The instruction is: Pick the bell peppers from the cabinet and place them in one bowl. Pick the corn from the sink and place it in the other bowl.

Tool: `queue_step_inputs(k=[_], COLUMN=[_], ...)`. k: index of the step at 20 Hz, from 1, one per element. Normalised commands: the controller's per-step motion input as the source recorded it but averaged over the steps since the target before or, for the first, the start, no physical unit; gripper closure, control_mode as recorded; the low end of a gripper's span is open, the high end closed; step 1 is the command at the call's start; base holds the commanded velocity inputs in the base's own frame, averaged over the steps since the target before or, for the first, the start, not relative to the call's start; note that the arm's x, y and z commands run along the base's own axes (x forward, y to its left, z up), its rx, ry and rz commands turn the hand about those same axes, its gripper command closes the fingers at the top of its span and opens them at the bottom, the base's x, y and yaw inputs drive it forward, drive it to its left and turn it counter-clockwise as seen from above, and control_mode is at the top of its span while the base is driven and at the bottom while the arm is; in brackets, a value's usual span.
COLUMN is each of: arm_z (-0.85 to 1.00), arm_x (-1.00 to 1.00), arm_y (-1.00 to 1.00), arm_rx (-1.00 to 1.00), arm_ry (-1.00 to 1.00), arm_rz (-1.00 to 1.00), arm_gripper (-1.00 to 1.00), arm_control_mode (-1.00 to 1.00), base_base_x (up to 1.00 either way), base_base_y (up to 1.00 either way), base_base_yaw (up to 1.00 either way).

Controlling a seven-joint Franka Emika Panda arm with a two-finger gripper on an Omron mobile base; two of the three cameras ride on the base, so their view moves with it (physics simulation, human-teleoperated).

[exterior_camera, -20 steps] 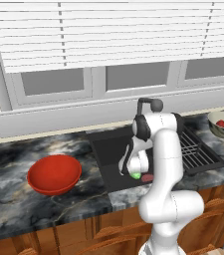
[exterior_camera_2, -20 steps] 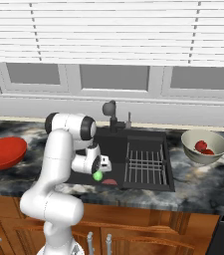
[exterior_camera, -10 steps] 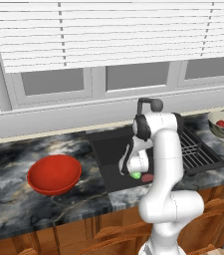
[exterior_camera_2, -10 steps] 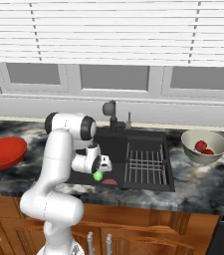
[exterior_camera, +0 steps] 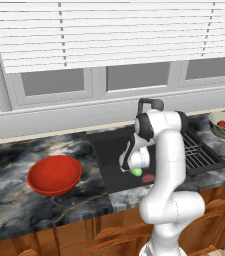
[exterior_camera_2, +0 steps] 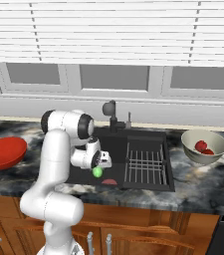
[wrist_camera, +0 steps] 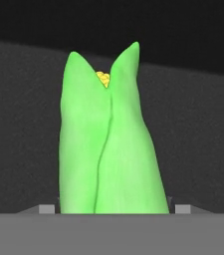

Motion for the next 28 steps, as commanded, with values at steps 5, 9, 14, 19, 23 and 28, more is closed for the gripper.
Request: queue_step_inputs(k=[5, 9, 14, 19, 23, 28], arm_z=[0.12, 0.14, 0.58, 0.66, 0.69, 0.63], arm_x=[0.00, 0.00, 0.00, -0.08, -0.19, -0.23], arm_y=[0.18, 0.34, 0.13, 0.09, 0.07, 0.01], arm_rx=[0.00, 0.00, 0.00, 0.00, 0.00, 0.00], arm_ry=[0.01, 0.00, 0.00, 0.01, 0.02, 0.04], arm_rz=[0.02, 0.02, 0.00, 0.00, 0.00, 0.00], arm_gripper=[1.00, 1.00, 1.00, 1.00, 1.00, 1.00], arm_control_mode=[-1.00, -1.00, -1.00, -1.00, -1.00, -1.00], base_base_x=[0.00, 0.00, 0.00, 0.00, 0.00, 0.00], base_base_y=[0.00, 0.00, 0.00, 0.00, 0.00, 0.00], base_base_yaw=[0.00, 0.00, 0.00, 0.00, 0.00, 0.00])
